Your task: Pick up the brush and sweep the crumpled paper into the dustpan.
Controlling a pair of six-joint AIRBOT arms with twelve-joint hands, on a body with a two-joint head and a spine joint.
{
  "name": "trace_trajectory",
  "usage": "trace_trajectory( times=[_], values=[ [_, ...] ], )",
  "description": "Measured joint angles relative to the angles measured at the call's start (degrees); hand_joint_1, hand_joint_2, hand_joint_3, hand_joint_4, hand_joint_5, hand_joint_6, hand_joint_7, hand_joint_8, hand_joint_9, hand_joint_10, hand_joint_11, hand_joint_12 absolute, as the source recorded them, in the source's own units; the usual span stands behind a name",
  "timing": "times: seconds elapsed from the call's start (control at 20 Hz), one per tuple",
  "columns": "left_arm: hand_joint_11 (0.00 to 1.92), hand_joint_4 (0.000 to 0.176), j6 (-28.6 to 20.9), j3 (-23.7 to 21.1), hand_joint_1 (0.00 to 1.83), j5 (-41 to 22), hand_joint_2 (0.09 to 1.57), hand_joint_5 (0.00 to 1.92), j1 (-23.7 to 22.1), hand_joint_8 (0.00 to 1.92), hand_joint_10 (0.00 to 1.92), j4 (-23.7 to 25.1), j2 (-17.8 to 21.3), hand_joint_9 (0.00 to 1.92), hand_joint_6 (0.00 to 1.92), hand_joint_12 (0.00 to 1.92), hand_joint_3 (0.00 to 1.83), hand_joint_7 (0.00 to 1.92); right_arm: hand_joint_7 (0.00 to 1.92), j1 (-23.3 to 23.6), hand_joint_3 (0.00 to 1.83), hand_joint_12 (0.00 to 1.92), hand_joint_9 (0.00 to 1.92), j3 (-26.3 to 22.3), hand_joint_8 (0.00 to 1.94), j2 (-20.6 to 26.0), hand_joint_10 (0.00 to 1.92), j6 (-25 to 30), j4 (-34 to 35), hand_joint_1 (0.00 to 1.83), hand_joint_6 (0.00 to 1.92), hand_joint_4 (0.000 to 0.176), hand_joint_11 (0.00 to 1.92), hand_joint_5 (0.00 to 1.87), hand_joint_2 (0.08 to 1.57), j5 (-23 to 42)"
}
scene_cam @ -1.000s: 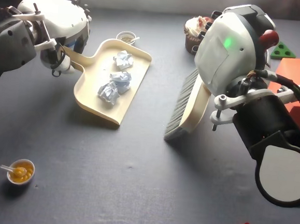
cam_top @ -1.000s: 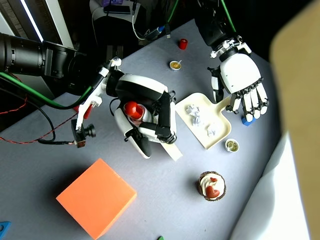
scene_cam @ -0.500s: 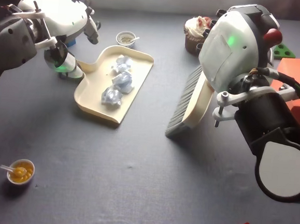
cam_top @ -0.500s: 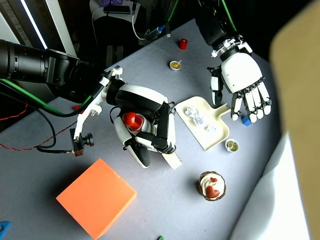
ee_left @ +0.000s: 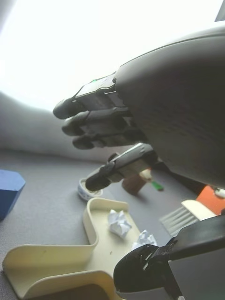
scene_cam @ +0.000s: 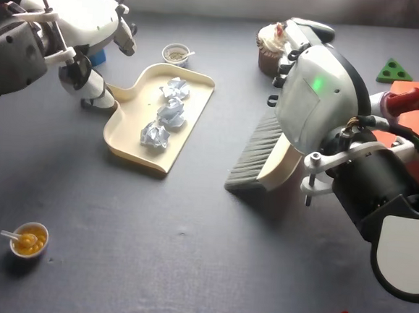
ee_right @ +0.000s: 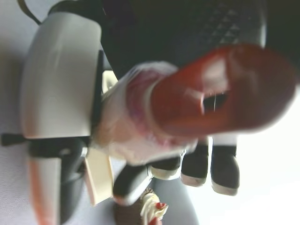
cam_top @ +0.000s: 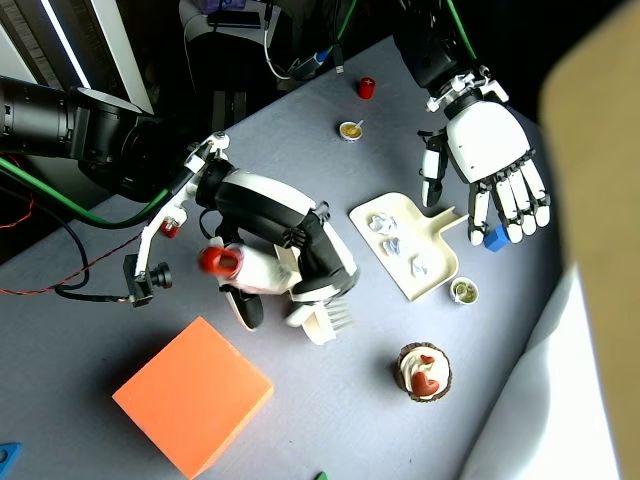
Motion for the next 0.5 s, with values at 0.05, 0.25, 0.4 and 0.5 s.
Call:
trace_trajectory(
  times=[0.05, 0.25, 0.4, 0.5],
  values=[
    [0.07, 0.148, 0.0, 0.0, 0.89, 0.1, 0.92, 0.71, -0.6, 0.0, 0.01, 0.0, 0.1, 0.22, 0.01, 0.37, 0.0, 0.26, 0.33, 0.0, 0.0, 1.36, 0.22, 0.0, 0.32, 0.0, 0.7, -0.1, 0.0, 0.64, 0.14, 0.009, 0.0, 0.26, 0.73, 0.0],
    [0.02, 0.156, 0.1, 0.2, 0.87, 1.6, 0.94, 0.7, -4.9, 0.0, 0.0, 2.2, 0.7, 0.19, 0.0, 0.35, 0.0, 0.24, 0.01, 0.0, 0.0, 0.1, 0.01, 0.4, 0.0, 0.5, 0.0, -0.4, 1.6, 0.48, 0.01, 0.0, 0.0, 0.02, 0.68, 0.3],
    [0.02, 0.154, 0.1, -0.5, 0.88, 5.6, 0.93, 0.7, -8.2, 0.0, 0.01, 3.0, 1.5, 0.2, 0.0, 0.36, 0.0, 0.25, 0.0, 0.1, 0.0, 0.01, 0.0, 0.4, 0.0, 0.7, 0.0, -0.8, 2.0, 0.46, 0.0, 0.0, 0.0, 0.0, 0.68, 0.3],
    [0.05, 0.148, 0.1, -1.2, 0.88, 7.2, 0.93, 0.71, -10.1, 0.01, 0.01, 3.3, 2.5, 0.22, 0.0, 0.38, 0.0, 0.26, 0.0, 0.7, 0.0, 0.0, 0.0, 0.1, 0.0, 1.0, 0.0, -1.2, 3.6, 0.48, 0.0, 0.0, 0.0, 0.0, 0.69, 0.9]
  ],
)
